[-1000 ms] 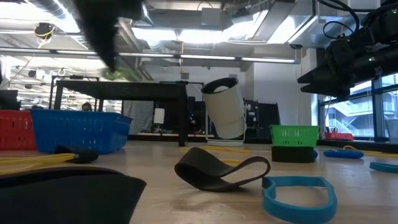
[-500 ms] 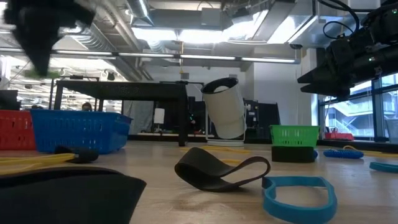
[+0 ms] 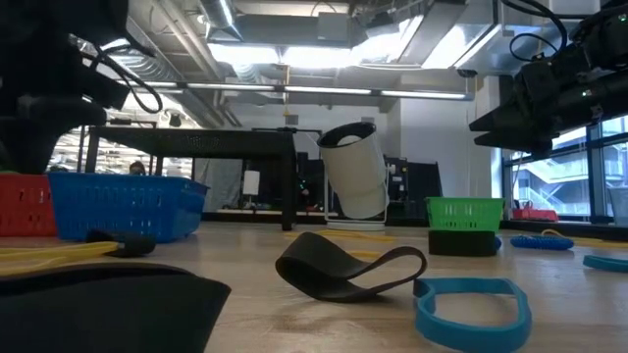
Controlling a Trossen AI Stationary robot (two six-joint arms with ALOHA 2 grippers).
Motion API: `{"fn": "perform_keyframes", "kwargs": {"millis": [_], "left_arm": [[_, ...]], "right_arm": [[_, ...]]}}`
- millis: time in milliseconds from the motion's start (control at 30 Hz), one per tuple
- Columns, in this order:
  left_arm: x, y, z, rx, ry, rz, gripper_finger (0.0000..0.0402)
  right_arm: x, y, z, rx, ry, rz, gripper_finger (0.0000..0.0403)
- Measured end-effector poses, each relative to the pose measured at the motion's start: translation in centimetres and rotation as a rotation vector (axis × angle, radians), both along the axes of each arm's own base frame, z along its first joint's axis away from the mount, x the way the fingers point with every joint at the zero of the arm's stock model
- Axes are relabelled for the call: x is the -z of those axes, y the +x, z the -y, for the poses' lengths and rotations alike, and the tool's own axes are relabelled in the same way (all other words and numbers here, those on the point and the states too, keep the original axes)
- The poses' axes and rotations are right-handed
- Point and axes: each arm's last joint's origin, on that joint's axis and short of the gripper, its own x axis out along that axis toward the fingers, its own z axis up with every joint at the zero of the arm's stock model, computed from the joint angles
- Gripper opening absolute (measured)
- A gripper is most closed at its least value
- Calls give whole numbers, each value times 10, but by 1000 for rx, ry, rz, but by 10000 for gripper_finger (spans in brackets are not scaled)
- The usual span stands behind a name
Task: Pick & Place Office Desk Supplies
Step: Put the green spring keychain into the red bin, then put the blue rubber band into the blue bin
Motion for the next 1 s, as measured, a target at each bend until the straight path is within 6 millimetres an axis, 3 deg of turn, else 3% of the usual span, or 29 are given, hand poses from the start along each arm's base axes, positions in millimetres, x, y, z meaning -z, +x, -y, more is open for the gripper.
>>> {"fn": "perform_keyframes", "kwargs": {"millis": [200, 733, 867, 1000], "left_arm": [[8, 0, -4, -27, 8, 25, 12], [12, 1, -2, -31, -21, 53, 84], [5, 2, -3, -32, -12, 29, 105], [-15, 8, -3, -9, -10, 4, 123]], "right_arm": [[0, 0, 0, 0, 0, 0, 237], [0, 0, 0, 0, 0, 0, 237], [0, 0, 0, 0, 0, 0, 237], [0, 0, 0, 0, 0, 0, 237]]}}
